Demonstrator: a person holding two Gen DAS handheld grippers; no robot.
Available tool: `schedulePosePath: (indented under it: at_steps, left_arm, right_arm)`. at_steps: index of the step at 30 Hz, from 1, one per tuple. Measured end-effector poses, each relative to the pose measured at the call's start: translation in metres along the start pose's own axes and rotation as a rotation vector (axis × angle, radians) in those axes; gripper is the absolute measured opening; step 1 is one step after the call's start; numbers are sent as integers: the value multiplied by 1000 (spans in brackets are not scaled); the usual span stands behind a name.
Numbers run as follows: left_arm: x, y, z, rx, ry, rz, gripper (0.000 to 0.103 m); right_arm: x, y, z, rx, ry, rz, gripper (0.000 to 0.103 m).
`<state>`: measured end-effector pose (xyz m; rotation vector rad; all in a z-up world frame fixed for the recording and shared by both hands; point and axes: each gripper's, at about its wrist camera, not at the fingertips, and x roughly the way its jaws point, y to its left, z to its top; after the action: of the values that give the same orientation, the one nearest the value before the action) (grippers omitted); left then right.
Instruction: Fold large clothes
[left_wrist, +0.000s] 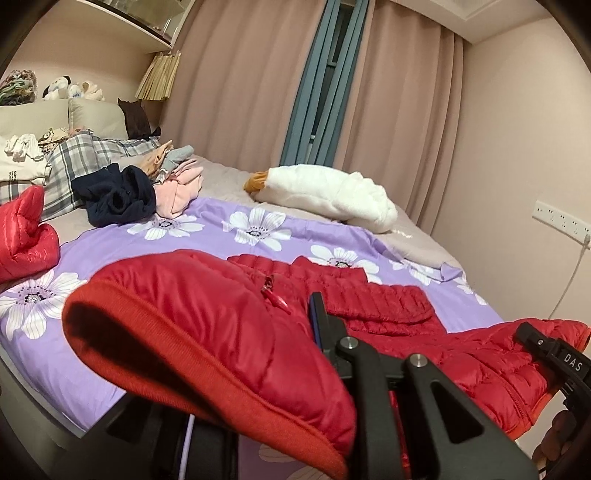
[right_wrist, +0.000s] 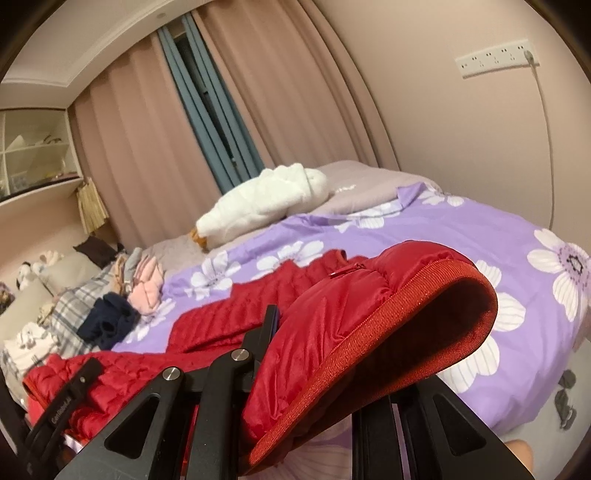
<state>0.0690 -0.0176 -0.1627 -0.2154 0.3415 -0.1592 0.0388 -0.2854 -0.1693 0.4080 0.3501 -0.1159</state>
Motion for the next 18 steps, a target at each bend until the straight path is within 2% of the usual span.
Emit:
schedulePosePath:
  at_steps: [18]
  left_arm:
    - [-33, -4, 11, 15, -105, -31, 19]
  right_arm:
    - [-20, 6, 11, -31, -74, 30, 19]
